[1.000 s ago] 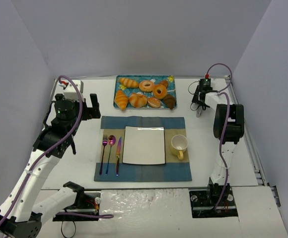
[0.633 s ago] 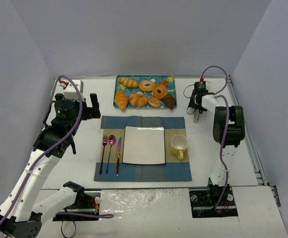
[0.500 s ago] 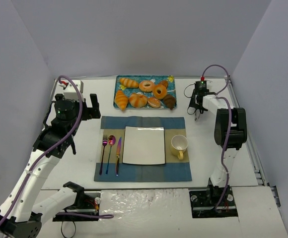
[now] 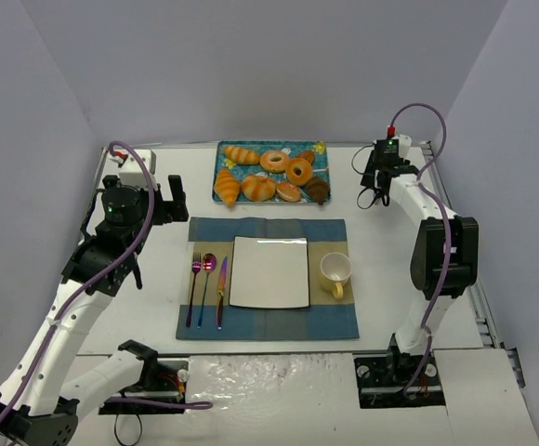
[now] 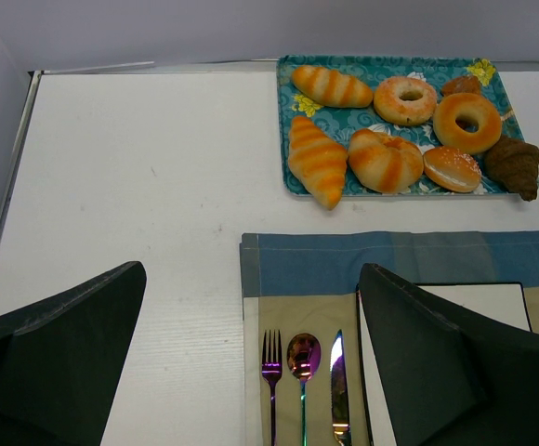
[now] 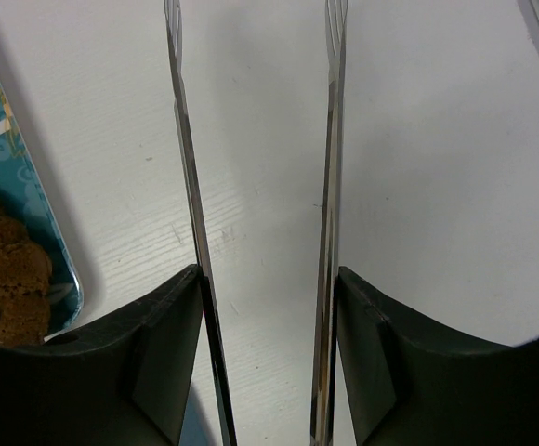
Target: Place the bread
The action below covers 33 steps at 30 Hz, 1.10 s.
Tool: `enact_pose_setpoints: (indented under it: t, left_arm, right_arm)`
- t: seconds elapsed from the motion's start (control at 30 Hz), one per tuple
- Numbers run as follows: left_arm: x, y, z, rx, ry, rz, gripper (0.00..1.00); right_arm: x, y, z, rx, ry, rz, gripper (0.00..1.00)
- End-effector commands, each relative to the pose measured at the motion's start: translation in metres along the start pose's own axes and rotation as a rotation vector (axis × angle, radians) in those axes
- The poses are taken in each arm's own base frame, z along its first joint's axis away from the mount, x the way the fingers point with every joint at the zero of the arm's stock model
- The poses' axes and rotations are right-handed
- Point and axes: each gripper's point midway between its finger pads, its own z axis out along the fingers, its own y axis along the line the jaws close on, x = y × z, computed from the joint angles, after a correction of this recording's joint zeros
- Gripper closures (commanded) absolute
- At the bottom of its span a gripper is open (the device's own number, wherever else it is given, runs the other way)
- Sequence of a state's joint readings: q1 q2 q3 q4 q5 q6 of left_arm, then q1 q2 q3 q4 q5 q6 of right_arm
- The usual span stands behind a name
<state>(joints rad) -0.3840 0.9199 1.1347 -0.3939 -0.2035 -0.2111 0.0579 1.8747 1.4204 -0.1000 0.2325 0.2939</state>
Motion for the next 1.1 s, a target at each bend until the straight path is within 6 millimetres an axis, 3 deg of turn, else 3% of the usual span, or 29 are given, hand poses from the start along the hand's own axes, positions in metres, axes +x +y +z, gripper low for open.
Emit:
enact_pose_setpoints:
  t: [0.0, 0.2, 0.57, 0.9, 1.07]
  left_arm:
    - [-0.027, -0.001, -0.002, 0.009, -0.093, -0.015, 0.03]
    - [-0.026, -0.001, -0.001, 0.006, -0.089, -0.012, 0.03]
    - [-0.027, -0.001, -0.002, 0.005, -0.090, -0.011, 0.03]
    - [-0.026, -0.001, -0.001, 0.004, -0.087, -0.011, 0.03]
    - [-0.028, 0.000, -0.003, 0.001, -0.094, -0.013, 0.03]
  right_arm:
    - [-0.037, -0.002, -0.039, -0.011, -0.105, 0.041, 0.48]
    - [-0.043, 0.023, -0.075, -0.087, -0.132, 0.003, 0.48]
    - [-0.030, 0.062, -0.135, -0.338, -0.115, -0.007, 0.47]
    - [-0.002, 0.076, -0.169, -0.458, -0.061, -0.050, 0.46]
    - [0.014, 0.081, -0.171, -0.466, -0.029, -0.074, 0.46]
